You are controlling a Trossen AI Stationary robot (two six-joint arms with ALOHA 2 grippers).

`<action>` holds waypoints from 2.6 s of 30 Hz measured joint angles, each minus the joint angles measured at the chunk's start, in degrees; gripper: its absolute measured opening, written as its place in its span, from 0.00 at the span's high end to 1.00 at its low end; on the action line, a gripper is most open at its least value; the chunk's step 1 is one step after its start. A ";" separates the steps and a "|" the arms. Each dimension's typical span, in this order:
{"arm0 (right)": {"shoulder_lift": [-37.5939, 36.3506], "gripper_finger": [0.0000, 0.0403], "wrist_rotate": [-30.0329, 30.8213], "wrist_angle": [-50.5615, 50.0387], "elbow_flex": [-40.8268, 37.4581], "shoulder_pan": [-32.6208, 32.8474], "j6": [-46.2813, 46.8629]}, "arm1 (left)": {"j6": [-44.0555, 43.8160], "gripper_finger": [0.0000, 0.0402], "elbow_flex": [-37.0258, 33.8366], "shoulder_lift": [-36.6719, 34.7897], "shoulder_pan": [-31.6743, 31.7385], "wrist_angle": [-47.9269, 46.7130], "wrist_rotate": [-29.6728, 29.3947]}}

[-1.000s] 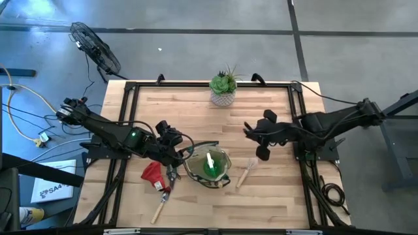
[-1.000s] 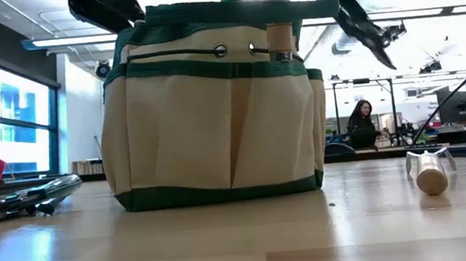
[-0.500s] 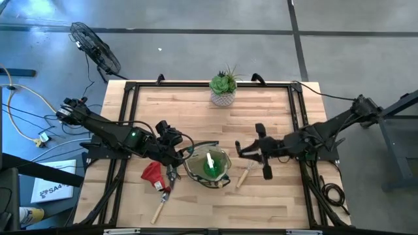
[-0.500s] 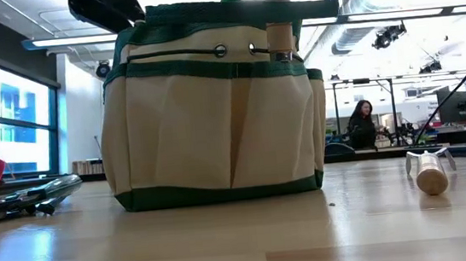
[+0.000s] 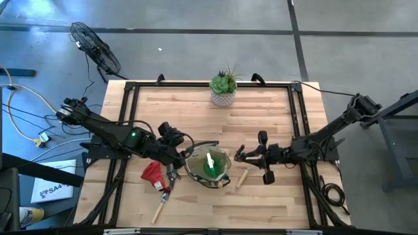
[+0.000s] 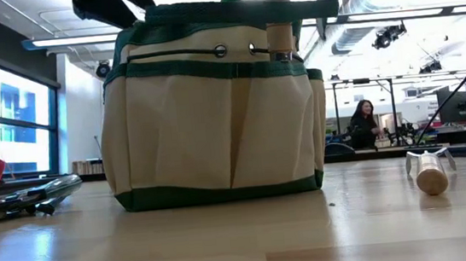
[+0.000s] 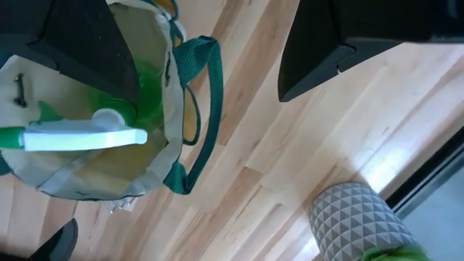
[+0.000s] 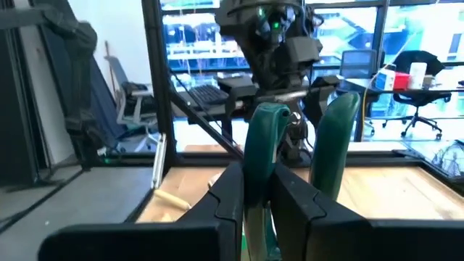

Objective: Pick & Place Garden tools in Gardening bag
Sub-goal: Put the right shear scissors into the gardening bag

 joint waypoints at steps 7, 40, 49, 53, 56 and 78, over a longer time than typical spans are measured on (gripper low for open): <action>0.34 0.91 -1.41 0.48 0.00 -0.13 2.47 | 0.36 0.20 0.00 0.00 0.02 2.01 -2.98; 14.87 0.91 -9.29 7.20 -0.02 -7.74 11.43 | 1.55 0.20 0.00 0.00 0.00 1.98 0.12; 20.22 0.91 -15.14 8.89 3.39 -9.14 10.98 | 1.37 0.20 0.00 0.00 0.00 2.15 0.09; 21.65 0.91 -16.76 7.89 5.51 -9.59 10.30 | 1.35 0.20 0.00 0.00 0.00 2.14 0.09; 22.69 0.91 -16.70 7.20 6.62 -9.86 10.02 | 1.33 0.20 0.00 0.00 0.00 2.11 0.11; 27.26 0.91 -21.92 9.73 9.79 -13.98 11.46 | 1.35 0.20 -0.02 3.98 0.00 2.02 1.27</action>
